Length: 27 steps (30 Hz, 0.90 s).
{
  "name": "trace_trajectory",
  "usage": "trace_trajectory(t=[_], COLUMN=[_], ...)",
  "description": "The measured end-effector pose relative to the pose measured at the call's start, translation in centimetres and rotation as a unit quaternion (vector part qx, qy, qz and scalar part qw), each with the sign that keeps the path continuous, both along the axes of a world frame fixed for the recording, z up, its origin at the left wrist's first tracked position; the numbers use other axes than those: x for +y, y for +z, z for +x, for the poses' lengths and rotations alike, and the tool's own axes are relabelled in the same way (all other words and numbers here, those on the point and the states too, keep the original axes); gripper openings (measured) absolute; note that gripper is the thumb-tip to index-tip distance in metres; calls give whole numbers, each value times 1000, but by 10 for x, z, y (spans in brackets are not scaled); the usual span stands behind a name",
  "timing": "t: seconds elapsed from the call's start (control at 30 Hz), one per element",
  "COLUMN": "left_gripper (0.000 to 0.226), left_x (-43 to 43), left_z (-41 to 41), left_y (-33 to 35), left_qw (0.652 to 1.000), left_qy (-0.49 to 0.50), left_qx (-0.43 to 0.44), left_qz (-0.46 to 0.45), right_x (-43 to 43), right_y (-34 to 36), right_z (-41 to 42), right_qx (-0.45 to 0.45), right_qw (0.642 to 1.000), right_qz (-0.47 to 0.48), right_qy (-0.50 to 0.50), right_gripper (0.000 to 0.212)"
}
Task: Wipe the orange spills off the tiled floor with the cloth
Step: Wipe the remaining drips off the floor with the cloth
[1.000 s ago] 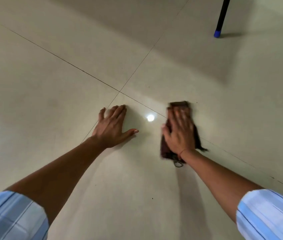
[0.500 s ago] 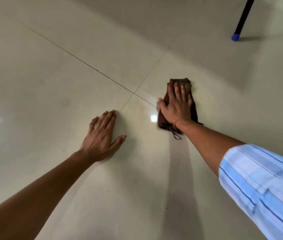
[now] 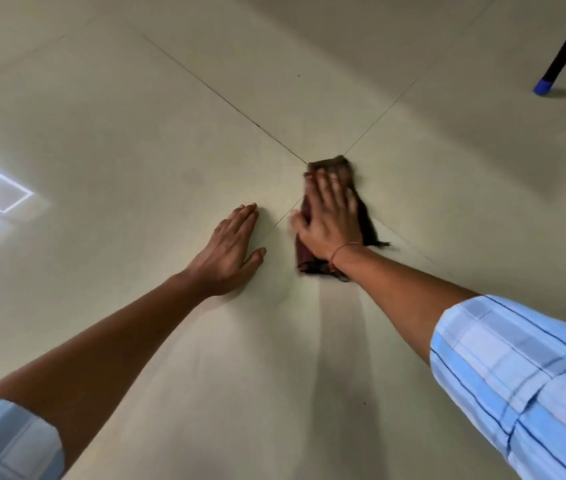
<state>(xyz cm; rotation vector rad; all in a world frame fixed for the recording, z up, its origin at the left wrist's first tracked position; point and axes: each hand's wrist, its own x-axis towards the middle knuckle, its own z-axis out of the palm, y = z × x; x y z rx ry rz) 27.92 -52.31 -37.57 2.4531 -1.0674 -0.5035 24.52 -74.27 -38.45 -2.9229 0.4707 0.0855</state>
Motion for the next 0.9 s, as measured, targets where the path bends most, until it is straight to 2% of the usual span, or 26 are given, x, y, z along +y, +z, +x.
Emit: trace_trajectory(t=[0.1,0.2,0.23,0.33,0.37,0.47,0.53,0.67,0.77,0.9], left_gripper=[78,75,75,77,77,76,74,67,60,57], left_x=[55,92,95,97,97,95,84,29,-13,-47], left_z=[-13,-35,-41,-46,-46,-50,-60,-95,-101,-99], left_y=[1,8,10,7,5,6,12,16,5,-1], left_qw=[999,996,995,994,994,991,992,995,994,993], left_qy=[15,20,17,22,23,39,25,-50,-64,-77], left_qx=[-29,-45,-45,-41,-40,-52,-58,-49,-58,-75], left_qz=[41,74,84,98,101,114,108,78,65,56], right_x=[59,57,51,67,82,106,82,17,18,28], right_y=[-1,-1,-2,-1,1,0,2,1,2,1], right_z=[-48,-98,-95,-60,-58,-109,-154,-156,-148,-216], right_qx=[15,19,15,8,2,11,20,7,-16,-2], right_qw=[983,970,973,996,997,983,976,996,1000,995], right_qz=[18,27,18,18,28,33,35,0,-2,28], right_qy=[180,242,229,84,67,180,216,85,15,99], right_gripper=[76,74,73,75,75,74,72,70,70,69])
